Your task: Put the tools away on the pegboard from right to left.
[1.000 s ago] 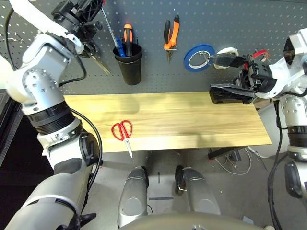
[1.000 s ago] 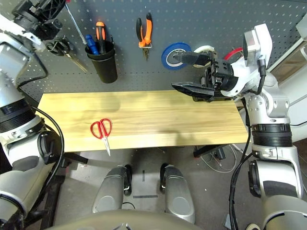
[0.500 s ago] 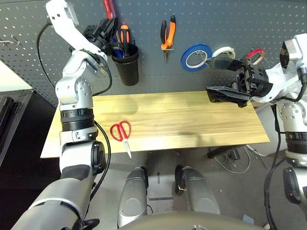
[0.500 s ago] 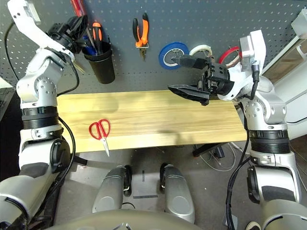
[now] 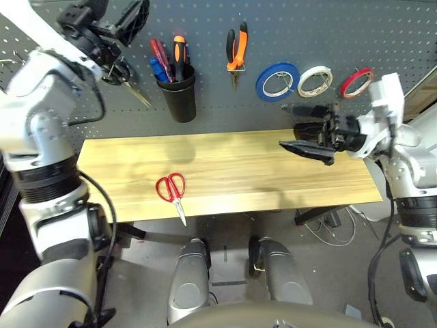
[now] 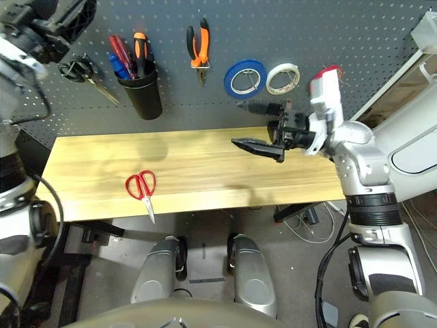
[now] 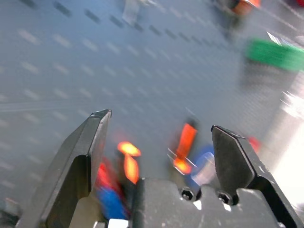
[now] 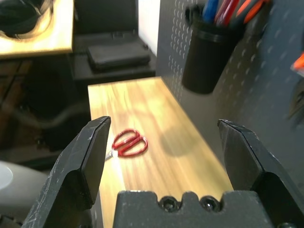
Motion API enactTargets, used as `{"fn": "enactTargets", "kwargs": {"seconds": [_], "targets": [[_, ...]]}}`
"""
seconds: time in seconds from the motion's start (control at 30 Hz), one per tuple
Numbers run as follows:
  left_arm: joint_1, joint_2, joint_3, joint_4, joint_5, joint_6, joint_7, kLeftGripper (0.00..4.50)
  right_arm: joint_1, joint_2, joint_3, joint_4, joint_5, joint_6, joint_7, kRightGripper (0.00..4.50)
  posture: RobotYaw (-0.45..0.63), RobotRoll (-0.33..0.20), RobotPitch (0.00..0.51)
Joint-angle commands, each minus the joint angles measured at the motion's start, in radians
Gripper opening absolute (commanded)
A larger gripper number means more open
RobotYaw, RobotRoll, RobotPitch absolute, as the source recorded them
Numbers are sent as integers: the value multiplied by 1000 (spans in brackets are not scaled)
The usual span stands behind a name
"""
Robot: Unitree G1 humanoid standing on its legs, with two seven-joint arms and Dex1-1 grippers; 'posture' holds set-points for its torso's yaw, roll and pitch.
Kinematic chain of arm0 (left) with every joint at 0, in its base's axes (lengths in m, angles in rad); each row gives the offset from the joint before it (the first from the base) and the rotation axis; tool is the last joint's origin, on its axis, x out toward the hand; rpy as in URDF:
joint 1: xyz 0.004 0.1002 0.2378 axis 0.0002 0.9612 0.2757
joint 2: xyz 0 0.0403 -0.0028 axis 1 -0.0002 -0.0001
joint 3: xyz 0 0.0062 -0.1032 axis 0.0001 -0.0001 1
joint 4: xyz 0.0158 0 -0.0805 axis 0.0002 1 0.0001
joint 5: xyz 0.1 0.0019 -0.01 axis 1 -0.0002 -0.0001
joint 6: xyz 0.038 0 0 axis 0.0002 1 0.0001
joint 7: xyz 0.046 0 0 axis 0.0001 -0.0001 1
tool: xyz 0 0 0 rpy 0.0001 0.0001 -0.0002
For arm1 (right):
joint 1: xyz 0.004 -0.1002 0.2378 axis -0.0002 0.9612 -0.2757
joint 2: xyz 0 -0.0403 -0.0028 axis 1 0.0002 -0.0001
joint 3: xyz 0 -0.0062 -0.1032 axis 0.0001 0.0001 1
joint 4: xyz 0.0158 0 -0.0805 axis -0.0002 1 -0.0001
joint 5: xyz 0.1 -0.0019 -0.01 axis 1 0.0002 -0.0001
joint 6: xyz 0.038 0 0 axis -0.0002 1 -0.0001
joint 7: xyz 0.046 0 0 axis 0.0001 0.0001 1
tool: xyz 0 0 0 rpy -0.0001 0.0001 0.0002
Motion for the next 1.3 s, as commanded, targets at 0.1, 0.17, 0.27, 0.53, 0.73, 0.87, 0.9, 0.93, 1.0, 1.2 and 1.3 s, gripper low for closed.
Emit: {"fn": "enactTargets", "kwargs": {"seconds": [0.1,0.17,0.27,0.53,0.73,0.87,0.9,0.93,1.0,1.2,1.3], "targets": [[182,4,30,-198,-291,303,46,4438,62,45,93,3,-91,-44,-29,4500,73,0,150],[324,-7,33,-244,-321,354,82,4438,73,70,140,30,-169,-86,-78,4500,80,0,156],[514,-24,3,-260,-254,342,127,4438,86,94,195,78,-261,-171,-116,4500,74,0,174],[754,-141,-118,-15,97,83,258,4438,64,183,268,237,-419,-401,-241,4500,33,0,224],[711,-231,-191,147,253,-27,313,4438,92,211,299,228,-433,-444,-246,4500,12,0,263],[656,-258,-208,282,337,-102,327,4438,129,222,309,170,-416,-428,-247,4500,-3,0,298],[644,-263,-205,310,353,-117,332,4438,142,224,311,147,-411,-415,-248,4500,-10,0,307],[637,-267,-203,328,366,-129,335,4438,154,225,312,124,-407,-403,-249,4500,-15,0,312],[627,-270,-206,365,395,-154,337,4438,179,225,318,77,-401,-380,-249,4500,-24,0,318],[618,-293,-198,449,465,-221,362,4438,218,212,319,-9,-388,-329,-252,4500,-52,0,331],[621,-303,-188,472,485,-245,370,4438,227,206,318,-40,-379,-305,-250,4500,-59,0,333]]}}
